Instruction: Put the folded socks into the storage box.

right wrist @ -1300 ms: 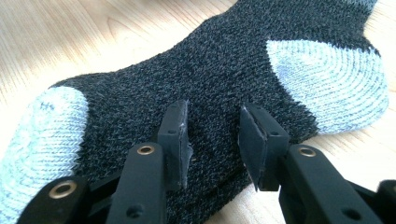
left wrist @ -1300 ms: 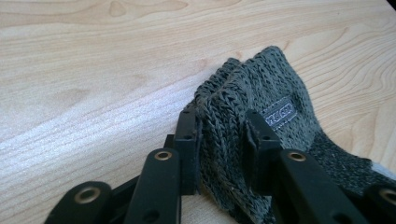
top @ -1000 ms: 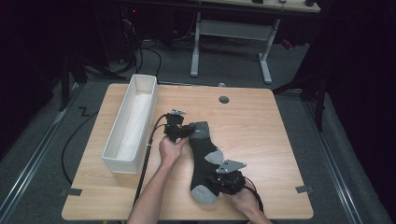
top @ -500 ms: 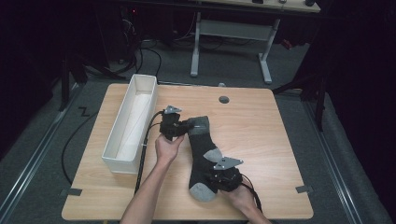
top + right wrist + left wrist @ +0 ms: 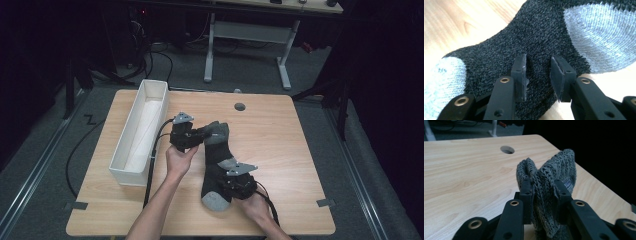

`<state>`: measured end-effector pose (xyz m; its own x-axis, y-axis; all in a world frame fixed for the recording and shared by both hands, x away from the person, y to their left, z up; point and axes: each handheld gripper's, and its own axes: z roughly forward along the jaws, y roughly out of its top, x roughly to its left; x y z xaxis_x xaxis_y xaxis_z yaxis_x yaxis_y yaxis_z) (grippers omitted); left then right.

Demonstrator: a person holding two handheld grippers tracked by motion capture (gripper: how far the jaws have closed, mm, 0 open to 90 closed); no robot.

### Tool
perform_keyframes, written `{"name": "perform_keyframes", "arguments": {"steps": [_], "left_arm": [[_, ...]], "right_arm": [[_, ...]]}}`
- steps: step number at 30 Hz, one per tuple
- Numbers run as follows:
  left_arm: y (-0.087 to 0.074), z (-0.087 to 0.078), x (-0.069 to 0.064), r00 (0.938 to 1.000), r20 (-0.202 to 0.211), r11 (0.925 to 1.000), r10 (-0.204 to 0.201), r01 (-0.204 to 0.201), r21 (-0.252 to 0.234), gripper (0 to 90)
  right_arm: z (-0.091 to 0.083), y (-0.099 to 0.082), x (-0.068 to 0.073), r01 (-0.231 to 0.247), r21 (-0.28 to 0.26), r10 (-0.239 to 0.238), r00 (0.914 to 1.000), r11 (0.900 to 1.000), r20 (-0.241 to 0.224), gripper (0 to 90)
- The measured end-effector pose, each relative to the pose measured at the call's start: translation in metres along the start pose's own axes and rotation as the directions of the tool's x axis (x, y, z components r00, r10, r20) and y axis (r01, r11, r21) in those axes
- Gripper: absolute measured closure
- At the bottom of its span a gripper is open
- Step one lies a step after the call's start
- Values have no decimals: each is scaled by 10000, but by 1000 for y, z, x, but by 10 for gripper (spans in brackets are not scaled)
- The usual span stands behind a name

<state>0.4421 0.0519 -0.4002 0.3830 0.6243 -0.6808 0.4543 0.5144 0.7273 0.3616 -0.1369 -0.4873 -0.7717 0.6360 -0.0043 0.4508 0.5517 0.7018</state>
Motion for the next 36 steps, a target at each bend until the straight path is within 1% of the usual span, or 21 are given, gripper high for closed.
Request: {"name": "perform_keyframes", "arguments": {"steps": [2, 4, 7, 10, 14, 18, 20, 21, 23, 25, 29, 32, 36], "left_arm": [[-1, -5, -4, 9997, 224, 10000, 53, -54, 30, 739], [-2, -10, -8, 9991, 412, 9999, 93, -96, 86, 739], [-6, -18, -16, 9973, 655, 9993, 316, -328, 170, 739], [-10, -27, -22, 9953, 873, 9988, 414, -434, 213, 739], [-16, -37, -24, 9941, 981, 9984, 467, -497, 285, 739], [-25, -46, -25, 9922, 995, 9962, 748, -788, 373, 739], [-28, -49, -25, 9921, 1044, 9967, 691, -731, 354, 739], [-30, -50, -25, 9918, 1043, 9964, 735, -774, 339, 739], [-32, -52, -23, 9919, 1037, 9965, 736, -772, 309, 739], [-33, -51, -22, 9920, 988, 9964, 786, -814, 242, 740], [-30, -50, -18, 9937, 877, 9975, 704, -710, 45, 742], [-28, -49, -15, 9950, 788, 9981, 622, -622, -28, 743], [-27, -48, -14, 9959, 717, 9984, 558, -552, -106, 743]], "right_arm": [[1, 0, -1, -122, -56, 122, 9999, 9999, 0, 667], [2, 1, -2, -119, -109, 120, 9999, 9999, 63, 669], [4, 1, -4, -243, -196, 245, 9996, 9995, 131, 671], [6, 2, -7, -384, -274, 390, 9990, 9989, 216, 674], [8, 3, -9, -483, -365, 497, 9981, 9982, 362, 677], [11, 8, -10, -475, -280, 490, 9972, 9985, 559, 679], [12, 11, -11, -431, -246, 446, 9968, 9988, 659, 680], [13, 11, -12, -402, -293, 421, 9967, 9988, 687, 680], [14, 11, -12, -525, -331, 547, 9961, 9981, 685, 678], [13, 12, -11, -498, -341, 522, 9959, 9982, 745, 664], [5, 12, -11, -630, -549, 659, 9965, 9965, 520, 648], [-7, 12, -7, -446, -784, 471, 9984, 9959, 307, 631], [-31, 10, 1, -148, -1199, 143, 9999, 9927, -51, 603]]}}
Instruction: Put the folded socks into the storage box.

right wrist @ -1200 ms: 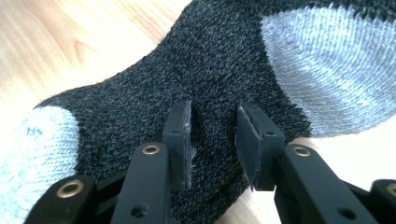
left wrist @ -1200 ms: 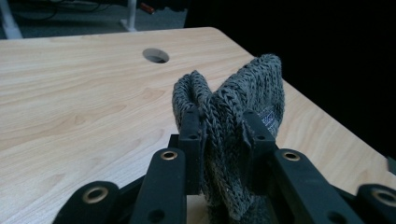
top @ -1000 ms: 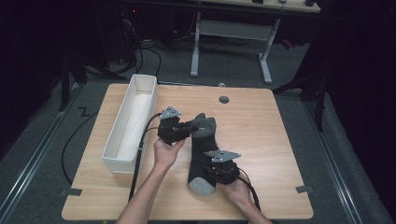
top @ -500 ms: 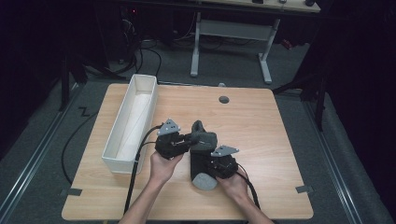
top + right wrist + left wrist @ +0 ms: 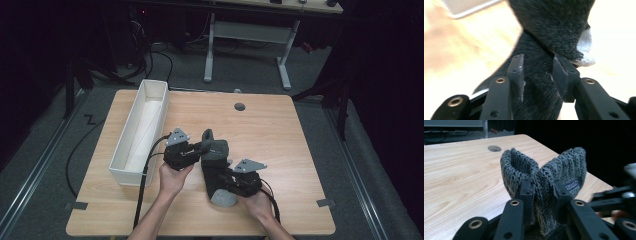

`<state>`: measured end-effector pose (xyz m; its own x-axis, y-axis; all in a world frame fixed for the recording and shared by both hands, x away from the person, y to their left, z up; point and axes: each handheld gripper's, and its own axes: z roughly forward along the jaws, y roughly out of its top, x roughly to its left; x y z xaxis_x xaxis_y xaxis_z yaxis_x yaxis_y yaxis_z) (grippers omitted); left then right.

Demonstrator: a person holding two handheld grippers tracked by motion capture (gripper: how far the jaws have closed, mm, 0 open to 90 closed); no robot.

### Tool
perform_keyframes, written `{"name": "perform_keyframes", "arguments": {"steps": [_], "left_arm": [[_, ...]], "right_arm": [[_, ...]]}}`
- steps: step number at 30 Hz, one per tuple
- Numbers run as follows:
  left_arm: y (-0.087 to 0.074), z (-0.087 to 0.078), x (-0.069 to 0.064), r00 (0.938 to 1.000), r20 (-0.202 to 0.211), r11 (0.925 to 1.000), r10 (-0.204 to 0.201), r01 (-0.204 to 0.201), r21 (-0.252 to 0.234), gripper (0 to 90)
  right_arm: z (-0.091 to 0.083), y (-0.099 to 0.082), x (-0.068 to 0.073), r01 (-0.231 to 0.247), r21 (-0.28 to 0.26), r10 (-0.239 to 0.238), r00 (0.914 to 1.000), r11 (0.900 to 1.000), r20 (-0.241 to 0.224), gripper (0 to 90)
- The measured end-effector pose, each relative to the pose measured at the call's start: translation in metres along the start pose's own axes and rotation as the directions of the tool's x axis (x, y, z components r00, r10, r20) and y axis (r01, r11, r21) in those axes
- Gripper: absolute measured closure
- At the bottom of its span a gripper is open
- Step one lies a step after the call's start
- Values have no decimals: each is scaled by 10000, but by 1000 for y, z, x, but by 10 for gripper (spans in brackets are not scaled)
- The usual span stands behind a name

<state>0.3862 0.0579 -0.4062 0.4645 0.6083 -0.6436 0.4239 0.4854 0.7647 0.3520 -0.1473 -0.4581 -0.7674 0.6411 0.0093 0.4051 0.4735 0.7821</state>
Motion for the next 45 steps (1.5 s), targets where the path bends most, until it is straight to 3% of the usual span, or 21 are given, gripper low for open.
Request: {"name": "perform_keyframes", "arguments": {"steps": [5, 10, 13, 17, 23, 35, 45], "left_arm": [[-1, 0, -2, 9999, 56, 9999, 114, -114, 56, 743], [-2, 0, -8, 9995, 272, 9998, 176, -179, 92, 744], [-6, -2, -14, 9983, 447, 9990, 375, -385, 220, 743], [-12, -3, -18, 9956, 529, 9960, 777, -799, 404, 743], [-13, -6, -19, 9951, 559, 9956, 813, -838, 430, 742], [-31, -16, -15, 9904, 656, 9873, 1213, -1273, 956, 740], [-56, -17, -1, 9855, 460, 9732, 1635, -1688, 1563, 738]], "right_arm": [[-25, -15, 10, 192, -80, -197, 9977, 9998, -654, 537], [-16, -33, 9, 200, 510, -157, 9963, 9985, -849, 483], [-5, -37, 7, 5, 750, 48, 9974, 9972, -715, 484], [8, -35, 9, -126, 787, 135, 9998, 9968, -112, 499], [22, -26, 8, -446, 633, 422, 9983, 9970, 394, 509], [38, -17, 6, -678, 372, 652, 9957, 9970, 660, 515], [40, -16, 2, -803, 160, 793, 9954, 9966, 546, 502]]}}
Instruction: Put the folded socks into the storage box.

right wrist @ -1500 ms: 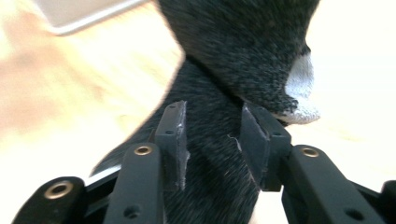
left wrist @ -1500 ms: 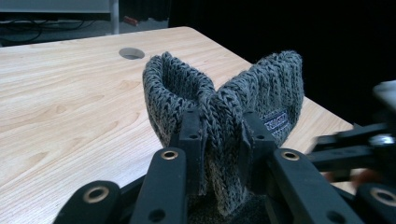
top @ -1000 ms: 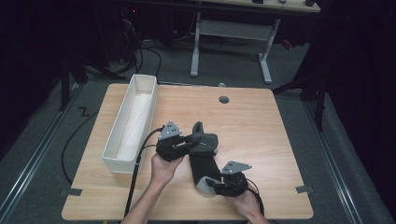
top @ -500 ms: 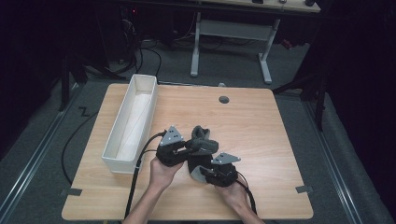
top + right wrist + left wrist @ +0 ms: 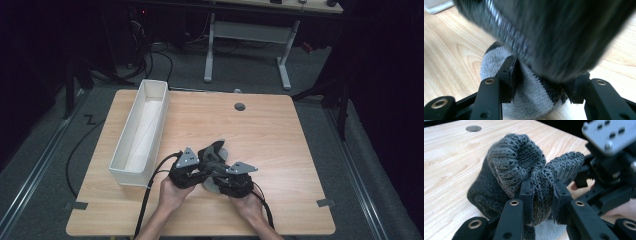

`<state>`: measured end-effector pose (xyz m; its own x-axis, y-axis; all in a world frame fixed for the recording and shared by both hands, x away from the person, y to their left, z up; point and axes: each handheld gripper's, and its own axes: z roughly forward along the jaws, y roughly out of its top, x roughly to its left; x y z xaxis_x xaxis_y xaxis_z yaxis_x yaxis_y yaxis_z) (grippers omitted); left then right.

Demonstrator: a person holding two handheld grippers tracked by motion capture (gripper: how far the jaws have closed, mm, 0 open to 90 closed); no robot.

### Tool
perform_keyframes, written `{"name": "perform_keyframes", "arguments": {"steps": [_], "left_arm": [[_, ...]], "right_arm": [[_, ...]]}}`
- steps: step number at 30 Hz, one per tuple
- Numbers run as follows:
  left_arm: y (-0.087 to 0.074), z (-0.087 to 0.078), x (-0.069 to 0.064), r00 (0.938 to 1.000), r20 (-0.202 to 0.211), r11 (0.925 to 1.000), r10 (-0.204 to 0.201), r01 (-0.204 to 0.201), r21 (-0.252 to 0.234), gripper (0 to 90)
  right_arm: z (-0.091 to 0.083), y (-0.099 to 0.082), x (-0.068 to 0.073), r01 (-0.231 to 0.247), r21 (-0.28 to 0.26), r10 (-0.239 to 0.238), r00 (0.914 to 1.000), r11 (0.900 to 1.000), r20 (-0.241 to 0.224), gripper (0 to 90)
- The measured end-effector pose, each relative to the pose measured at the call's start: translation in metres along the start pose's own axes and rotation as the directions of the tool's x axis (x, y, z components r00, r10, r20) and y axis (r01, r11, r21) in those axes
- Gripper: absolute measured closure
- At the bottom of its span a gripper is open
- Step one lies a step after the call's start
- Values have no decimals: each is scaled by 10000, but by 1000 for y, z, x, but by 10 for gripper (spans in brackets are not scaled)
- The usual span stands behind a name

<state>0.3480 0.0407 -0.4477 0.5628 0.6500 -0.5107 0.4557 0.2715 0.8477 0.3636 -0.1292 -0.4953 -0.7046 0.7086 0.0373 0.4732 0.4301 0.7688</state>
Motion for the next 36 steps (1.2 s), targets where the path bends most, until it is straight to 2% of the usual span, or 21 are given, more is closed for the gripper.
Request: {"name": "perform_keyframes", "arguments": {"steps": [4, 8, 13, 20, 23, 26, 31, 36], "left_arm": [[-5, -1, 5, 9999, -77, 10000, -67, 67, 23, 738], [-7, -1, 8, 9997, -263, 10000, -10, 10, -36, 737], [-9, -2, 9, 9994, -342, 10000, 9, -12, -96, 736], [-10, -3, 6, 9997, -241, 9999, 33, -36, -103, 728], [-10, -4, 6, 9997, -218, 9999, 81, -83, -57, 725], [-10, -4, 6, 9998, -200, 10000, 74, -75, -55, 724], [-10, -5, 5, 9998, -175, 10000, 25, -26, -85, 721], [-10, -5, 4, 9999, -132, 9999, -70, 68, -100, 714]], "right_arm": [[1, 1, -1, -114, -70, 113, 9999, 9999, -30, 492], [-6, 1, 0, -102, -39, 102, 9999, 9999, -3, 482], [-22, 2, 4, 340, 94, -340, 9994, 9994, 24, 488], [-62, 7, 3, 626, -124, -628, 9979, 9980, -175, 617], [-78, 14, 0, 567, -542, -586, 9977, 9969, -336, 689], [-88, 28, -2, 600, -1017, -624, 9979, 9930, -200, 724], [-79, 48, -8, 455, -920, -456, 9990, 9947, 11, 737], [-61, 54, -6, 467, -454, -471, 9989, 9979, -61, 737]]}}
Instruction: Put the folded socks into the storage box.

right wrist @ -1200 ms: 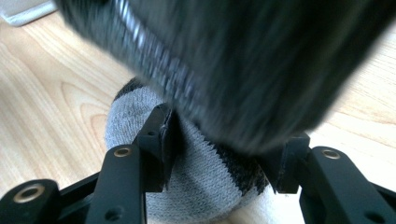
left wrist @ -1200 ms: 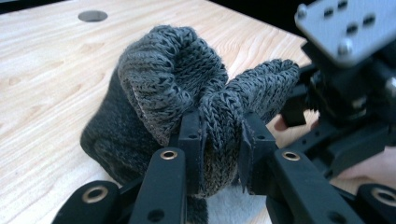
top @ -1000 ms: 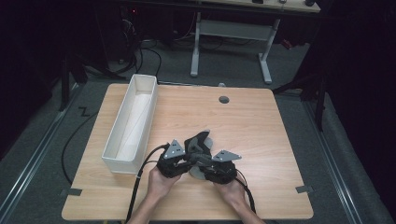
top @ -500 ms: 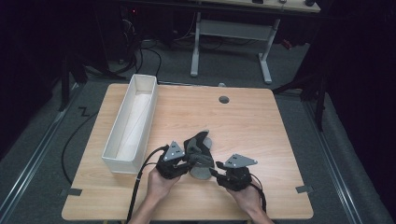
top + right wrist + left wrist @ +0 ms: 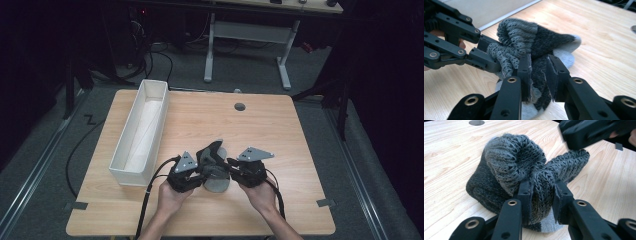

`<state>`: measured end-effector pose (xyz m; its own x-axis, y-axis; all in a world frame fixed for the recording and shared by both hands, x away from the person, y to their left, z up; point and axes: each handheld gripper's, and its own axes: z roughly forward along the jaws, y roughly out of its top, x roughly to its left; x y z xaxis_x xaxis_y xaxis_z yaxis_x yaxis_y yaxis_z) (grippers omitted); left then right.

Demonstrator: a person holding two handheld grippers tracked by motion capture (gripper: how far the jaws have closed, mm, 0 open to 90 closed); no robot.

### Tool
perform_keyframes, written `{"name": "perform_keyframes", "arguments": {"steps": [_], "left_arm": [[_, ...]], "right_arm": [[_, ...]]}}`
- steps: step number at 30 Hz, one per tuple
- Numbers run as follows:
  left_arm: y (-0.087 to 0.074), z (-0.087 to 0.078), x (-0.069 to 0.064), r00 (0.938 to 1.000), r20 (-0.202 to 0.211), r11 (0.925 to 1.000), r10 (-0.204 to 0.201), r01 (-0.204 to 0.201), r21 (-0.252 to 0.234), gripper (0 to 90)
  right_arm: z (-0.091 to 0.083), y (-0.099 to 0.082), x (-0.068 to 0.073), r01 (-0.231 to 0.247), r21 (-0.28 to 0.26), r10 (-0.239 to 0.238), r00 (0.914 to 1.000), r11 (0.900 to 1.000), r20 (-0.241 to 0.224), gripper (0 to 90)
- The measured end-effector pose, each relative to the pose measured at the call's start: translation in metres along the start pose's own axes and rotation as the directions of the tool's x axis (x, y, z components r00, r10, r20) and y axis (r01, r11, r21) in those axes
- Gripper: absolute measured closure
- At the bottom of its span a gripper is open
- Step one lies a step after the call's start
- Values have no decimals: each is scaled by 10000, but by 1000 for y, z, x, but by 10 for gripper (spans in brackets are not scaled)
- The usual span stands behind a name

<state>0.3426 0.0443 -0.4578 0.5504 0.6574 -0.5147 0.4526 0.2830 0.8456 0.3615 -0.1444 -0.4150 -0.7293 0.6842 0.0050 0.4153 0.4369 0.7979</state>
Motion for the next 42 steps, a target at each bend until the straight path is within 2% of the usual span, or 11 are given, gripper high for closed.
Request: {"name": "perform_keyframes", "arguments": {"steps": [8, 15, 21, 28, 33, 35, 36, 39, 42], "left_arm": [[-1, -3, -4, 9997, 254, 9999, 14, -18, 143, 672], [0, -8, -4, 9955, 785, 9984, -529, 511, 244, 577], [0, -11, -5, 9911, 1029, 9962, -839, 812, 301, 503], [-9, -10, -12, 9954, 844, 9980, -464, 425, 469, 500], [-16, -9, -12, 9970, 658, 9983, -419, 391, 438, 504], [-19, -9, -11, 9976, 587, 9985, -366, 341, 432, 503], [-20, -9, -11, 9979, 565, 9986, -320, 295, 441, 503], [-23, -9, -10, 9985, 466, 9986, -276, 254, 465, 501], [-25, -9, -10, 9990, 392, 9987, -228, 210, 461, 494]], "right_arm": [[5, -7, 5, 282, 298, -276, 9994, 9992, -206, 735], [4, -18, 8, 504, 306, -494, 9983, 9983, -311, 735], [9, -27, 11, 713, 606, -685, 9966, 9956, -469, 732], [19, -35, 15, 891, 1032, -841, 9951, 9907, -519, 726], [10, -38, 12, 816, 710, -774, 9951, 9941, -608, 622], [0, -36, 14, 1034, 382, -1019, 9940, 9939, -396, 563], [-7, -33, 16, 1250, 136, -1248, 9921, 9921, -159, 539], [-18, -21, 17, 1404, -511, -1398, 9901, 9888, 149, 504], [-17, -4, 17, 1520, -685, -1502, 9882, 9860, 304, 485]]}}
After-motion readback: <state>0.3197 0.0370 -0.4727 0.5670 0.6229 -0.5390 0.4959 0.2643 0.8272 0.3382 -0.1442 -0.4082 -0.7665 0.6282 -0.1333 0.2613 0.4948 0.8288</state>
